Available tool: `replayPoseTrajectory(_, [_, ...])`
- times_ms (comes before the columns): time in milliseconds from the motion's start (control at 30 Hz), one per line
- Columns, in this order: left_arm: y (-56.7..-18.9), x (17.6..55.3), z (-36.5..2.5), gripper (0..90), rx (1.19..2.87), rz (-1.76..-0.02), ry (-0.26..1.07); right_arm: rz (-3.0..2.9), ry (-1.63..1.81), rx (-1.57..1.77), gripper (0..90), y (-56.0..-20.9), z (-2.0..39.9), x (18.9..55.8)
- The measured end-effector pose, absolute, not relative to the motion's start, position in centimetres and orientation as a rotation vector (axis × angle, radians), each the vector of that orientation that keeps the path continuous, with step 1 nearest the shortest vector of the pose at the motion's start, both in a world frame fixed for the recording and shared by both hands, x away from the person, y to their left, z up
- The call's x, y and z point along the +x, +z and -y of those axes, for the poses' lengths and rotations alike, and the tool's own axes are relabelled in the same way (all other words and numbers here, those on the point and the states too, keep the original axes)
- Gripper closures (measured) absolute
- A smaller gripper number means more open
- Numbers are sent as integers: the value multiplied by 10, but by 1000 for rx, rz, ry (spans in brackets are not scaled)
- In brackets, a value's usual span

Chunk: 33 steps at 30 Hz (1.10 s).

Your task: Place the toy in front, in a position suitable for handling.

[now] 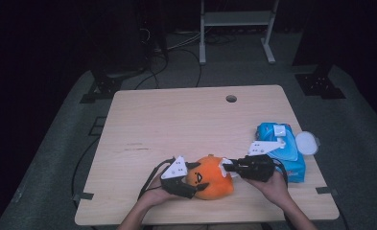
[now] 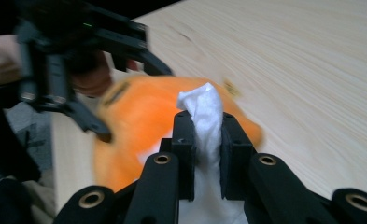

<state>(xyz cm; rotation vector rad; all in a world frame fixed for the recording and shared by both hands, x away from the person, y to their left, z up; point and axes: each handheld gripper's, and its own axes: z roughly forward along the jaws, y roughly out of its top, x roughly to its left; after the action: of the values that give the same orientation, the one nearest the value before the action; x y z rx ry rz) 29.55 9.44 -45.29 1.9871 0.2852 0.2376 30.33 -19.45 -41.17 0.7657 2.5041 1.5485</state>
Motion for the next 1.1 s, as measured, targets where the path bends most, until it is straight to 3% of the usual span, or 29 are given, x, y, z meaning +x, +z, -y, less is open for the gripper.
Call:
replayPoseTrajectory(333, [-453, 295, -93, 276, 1989, -289, 241, -2495, 1428, 876, 782, -426, 216, 317])
replayPoseTrajectory(533, [-452, 294, -91, 272, 1996, -275, 254, -2516, 1539, 733, 781, -409, 195, 304])
replayPoseTrajectory(833, [-451, 295, -90, 273, 2011, -274, 249, -2500, 1445, 845, 782, -422, 209, 318])
replayPoseTrajectory(1100, [-451, 294, -90, 273, 2008, -272, 250, -2512, 1479, 706, 781, -409, 183, 307])
